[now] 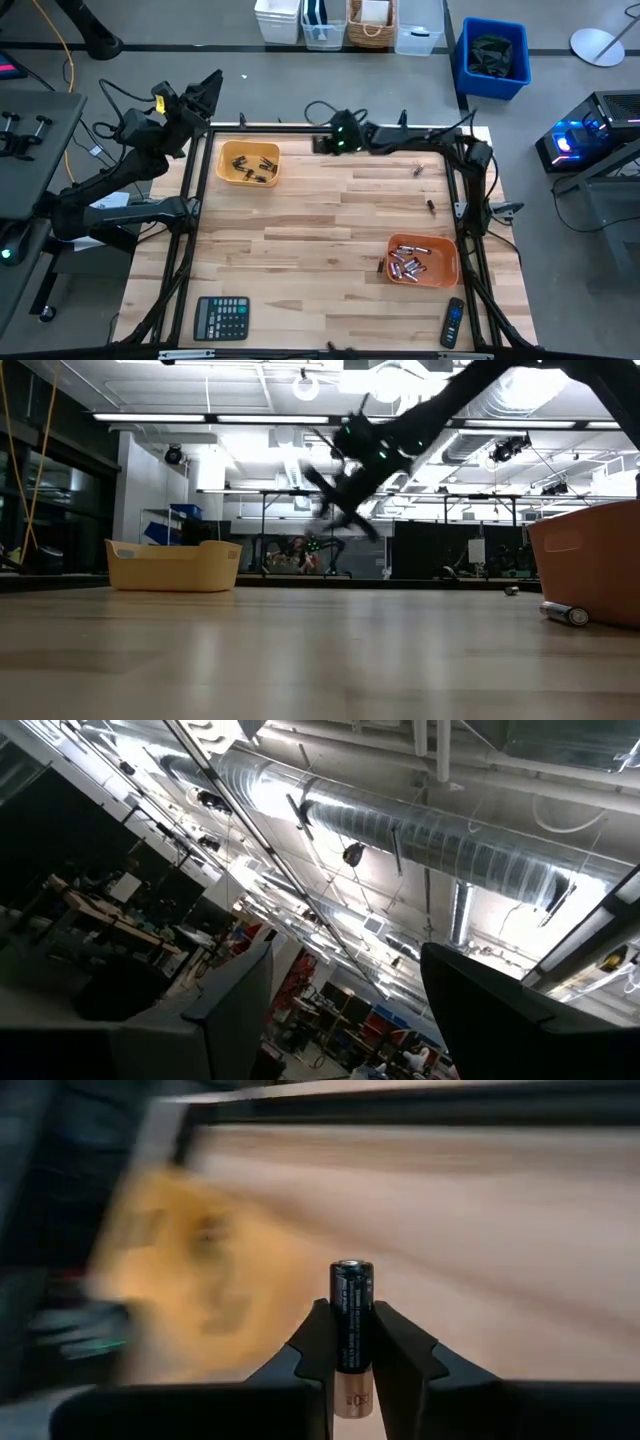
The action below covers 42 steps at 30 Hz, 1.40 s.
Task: Sort batteries
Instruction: Put the black battery into the yellow bin
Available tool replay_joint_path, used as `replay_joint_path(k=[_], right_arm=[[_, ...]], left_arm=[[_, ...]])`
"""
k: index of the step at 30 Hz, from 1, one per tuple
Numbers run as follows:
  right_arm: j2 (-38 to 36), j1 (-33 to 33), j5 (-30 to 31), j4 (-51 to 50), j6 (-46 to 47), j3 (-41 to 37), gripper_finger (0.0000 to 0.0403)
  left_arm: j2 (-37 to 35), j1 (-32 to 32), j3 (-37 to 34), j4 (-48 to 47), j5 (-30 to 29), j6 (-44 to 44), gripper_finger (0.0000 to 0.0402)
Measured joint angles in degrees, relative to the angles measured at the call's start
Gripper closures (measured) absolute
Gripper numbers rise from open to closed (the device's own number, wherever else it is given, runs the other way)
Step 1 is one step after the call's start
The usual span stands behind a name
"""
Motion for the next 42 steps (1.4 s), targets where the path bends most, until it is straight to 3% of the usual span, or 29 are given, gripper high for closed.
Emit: replay_joint_path(k=[4,15,21,25,28,33,36,39,42], right_arm=[[2.2,4.7,-1.0,9.3,5.1,3.5,0.0367],[19.9,7.3,-1.8,5.8,3.6,28.1,0.0365],[26.2,7.5,-8.8,4.1,0.9,38.6,0.0264],[25.5,6.6,-13.1,-3.5,-8.3,41.7,0.0197],[22.2,4.9,-12.0,-14.7,-13.7,43.8,0.0177],[13.3,3.0,0.9,-36.2,-25.8,42.2,0.0173],[8.0,1.7,10.7,-44.9,-27.5,38.0,0.0173],[0.4,-0.8,16.1,-47.3,-26.2,28.7,0.0173],[-8.5,-3.6,17.1,-45.9,-21.6,14.2,0.0172]], left_arm=[[0.0,0.3,0.0,0.0,-0.5,0.1,0.0154],[0.0,0.4,0.0,0.0,-1.3,-0.1,0.0154],[0.0,0.6,0.0,0.0,-1.3,-0.1,0.0154],[0.0,0.7,0.0,0.1,-1.3,0.0,0.0154],[0.0,0.7,0.0,0.1,-1.3,-0.4,0.0154],[0.0,0.7,0.0,0.0,-1.3,-1.3,0.0154],[0.0,0.7,0.0,0.0,-1.4,-0.1,0.0154],[0.0,0.8,0.0,0.0,-1.9,-0.1,0.0154],[0.0,0.8,0.0,0.0,-2.3,-0.1,0.0154]])
